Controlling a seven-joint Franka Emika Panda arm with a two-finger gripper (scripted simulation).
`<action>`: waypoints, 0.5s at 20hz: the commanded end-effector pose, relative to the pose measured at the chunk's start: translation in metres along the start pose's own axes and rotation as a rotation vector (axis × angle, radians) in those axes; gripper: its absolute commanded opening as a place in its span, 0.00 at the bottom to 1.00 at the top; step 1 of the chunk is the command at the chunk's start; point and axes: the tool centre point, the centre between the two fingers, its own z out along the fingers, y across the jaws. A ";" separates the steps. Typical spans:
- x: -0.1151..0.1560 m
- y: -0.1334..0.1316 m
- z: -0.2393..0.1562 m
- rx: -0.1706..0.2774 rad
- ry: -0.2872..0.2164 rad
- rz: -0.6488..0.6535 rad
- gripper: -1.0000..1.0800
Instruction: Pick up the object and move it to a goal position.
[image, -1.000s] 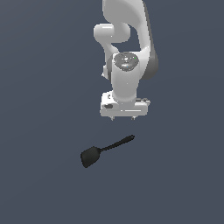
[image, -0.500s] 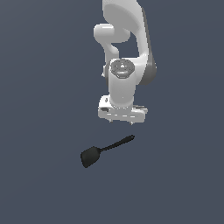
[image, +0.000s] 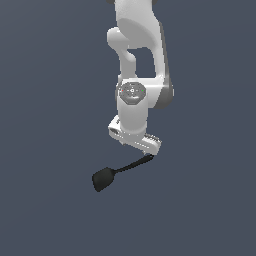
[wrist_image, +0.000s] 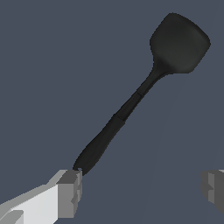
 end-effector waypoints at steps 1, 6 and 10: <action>0.008 0.002 0.007 -0.002 0.003 0.080 0.96; 0.023 0.007 0.021 -0.006 0.012 0.234 0.96; 0.035 0.011 0.032 -0.011 0.022 0.354 0.96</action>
